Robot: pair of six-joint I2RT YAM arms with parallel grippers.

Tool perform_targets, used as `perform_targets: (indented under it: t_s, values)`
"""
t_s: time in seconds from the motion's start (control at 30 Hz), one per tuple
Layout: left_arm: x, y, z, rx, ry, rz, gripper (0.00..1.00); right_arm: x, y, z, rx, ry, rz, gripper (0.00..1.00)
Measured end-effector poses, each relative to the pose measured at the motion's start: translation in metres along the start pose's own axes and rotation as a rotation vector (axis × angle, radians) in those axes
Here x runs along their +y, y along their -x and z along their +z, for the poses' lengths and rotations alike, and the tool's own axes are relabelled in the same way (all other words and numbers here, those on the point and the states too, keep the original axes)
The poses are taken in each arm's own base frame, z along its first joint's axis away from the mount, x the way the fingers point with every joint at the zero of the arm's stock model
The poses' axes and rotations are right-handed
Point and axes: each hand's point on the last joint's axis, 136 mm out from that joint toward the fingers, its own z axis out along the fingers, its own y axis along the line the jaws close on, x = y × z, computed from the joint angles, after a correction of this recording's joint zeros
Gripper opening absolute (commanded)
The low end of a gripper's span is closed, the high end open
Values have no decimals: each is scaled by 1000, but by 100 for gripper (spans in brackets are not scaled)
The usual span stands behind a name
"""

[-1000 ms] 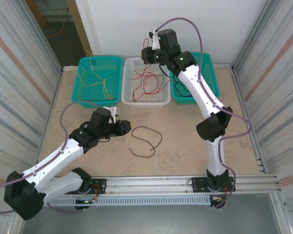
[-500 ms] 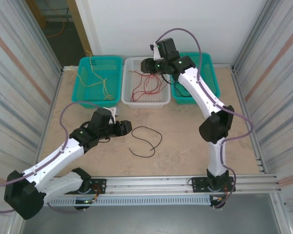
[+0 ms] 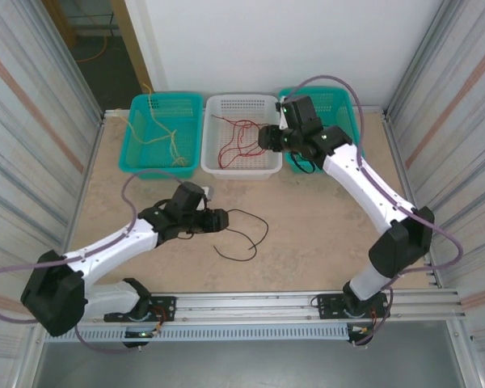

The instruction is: Untangle the cables

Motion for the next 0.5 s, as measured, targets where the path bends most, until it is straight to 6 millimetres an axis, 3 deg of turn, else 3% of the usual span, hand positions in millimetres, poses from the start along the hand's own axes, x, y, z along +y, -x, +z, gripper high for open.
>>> perform_targets:
  t_s: [0.23,0.37,0.5]
  values:
    - [2,2,27,45,22,-10,51,-9,-65,-13,93,-12,-10,49]
    - [1,2,43,75,26,-23,50,-20,-77,-26,87,-31,9,49]
    - [-2,-4,55,115,41,-25,51,-23,-74,-38,59,-29,29,49]
